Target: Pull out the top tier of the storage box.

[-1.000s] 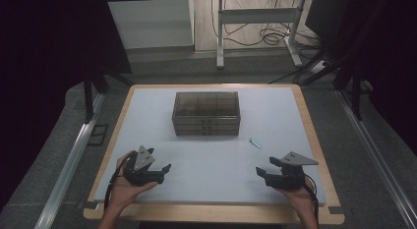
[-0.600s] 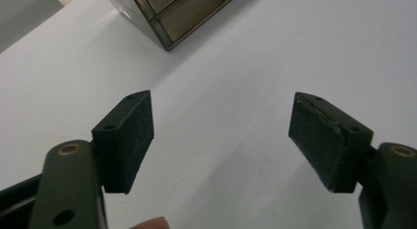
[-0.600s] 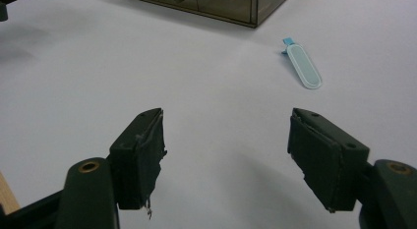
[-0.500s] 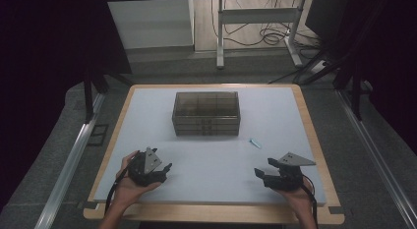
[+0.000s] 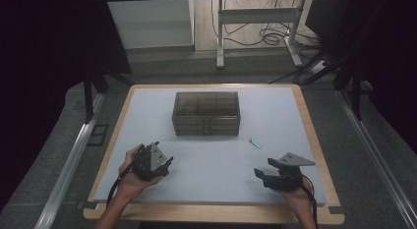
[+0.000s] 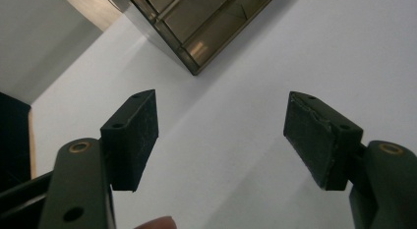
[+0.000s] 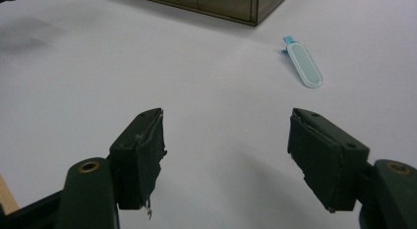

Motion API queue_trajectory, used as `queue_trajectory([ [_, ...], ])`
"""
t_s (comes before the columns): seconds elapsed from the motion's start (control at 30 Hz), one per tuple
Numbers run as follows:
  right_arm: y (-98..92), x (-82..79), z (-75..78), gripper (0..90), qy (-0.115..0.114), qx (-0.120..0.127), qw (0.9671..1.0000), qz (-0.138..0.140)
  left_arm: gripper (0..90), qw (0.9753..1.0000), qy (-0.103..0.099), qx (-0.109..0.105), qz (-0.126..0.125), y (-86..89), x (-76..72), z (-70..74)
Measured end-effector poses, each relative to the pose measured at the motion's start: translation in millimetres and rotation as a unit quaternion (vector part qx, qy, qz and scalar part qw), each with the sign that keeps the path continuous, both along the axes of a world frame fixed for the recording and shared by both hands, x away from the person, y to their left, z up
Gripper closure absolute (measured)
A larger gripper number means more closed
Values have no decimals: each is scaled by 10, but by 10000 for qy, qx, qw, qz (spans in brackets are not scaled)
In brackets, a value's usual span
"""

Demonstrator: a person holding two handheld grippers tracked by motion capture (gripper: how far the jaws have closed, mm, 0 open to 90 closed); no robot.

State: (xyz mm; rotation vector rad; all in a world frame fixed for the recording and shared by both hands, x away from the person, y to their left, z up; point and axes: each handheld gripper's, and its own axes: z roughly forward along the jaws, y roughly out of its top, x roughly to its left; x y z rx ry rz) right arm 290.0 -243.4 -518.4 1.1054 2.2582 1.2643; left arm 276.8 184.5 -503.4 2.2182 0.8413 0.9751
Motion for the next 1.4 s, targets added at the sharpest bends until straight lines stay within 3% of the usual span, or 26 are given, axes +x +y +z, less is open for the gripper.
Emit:
queue_trajectory([
  [0.03, 4, -2, -1, 291, 10, 2, 10000, 10, 310, 9999, -102, 93, 22, -25, 13, -1],
  [0.17, 9, 1, -6, 291, 12, -10, 10000, 9, 331, 9993, -198, 325, -17, -81, 44, -5],
  [0.57, 11, 4, -11, 291, 17, -16, 10000, 7, 360, 9966, -316, 721, -226, -225, 127, 5],
  [1.03, 24, 6, -22, 291, 31, -59, 10000, 4, 420, 9902, -542, 1219, -405, -398, 179, 32],
  [1.4, 25, 7, -22, 291, 40, -64, 10000, -8, 423, 9896, -499, 1253, -491, -473, 214, 14],
])
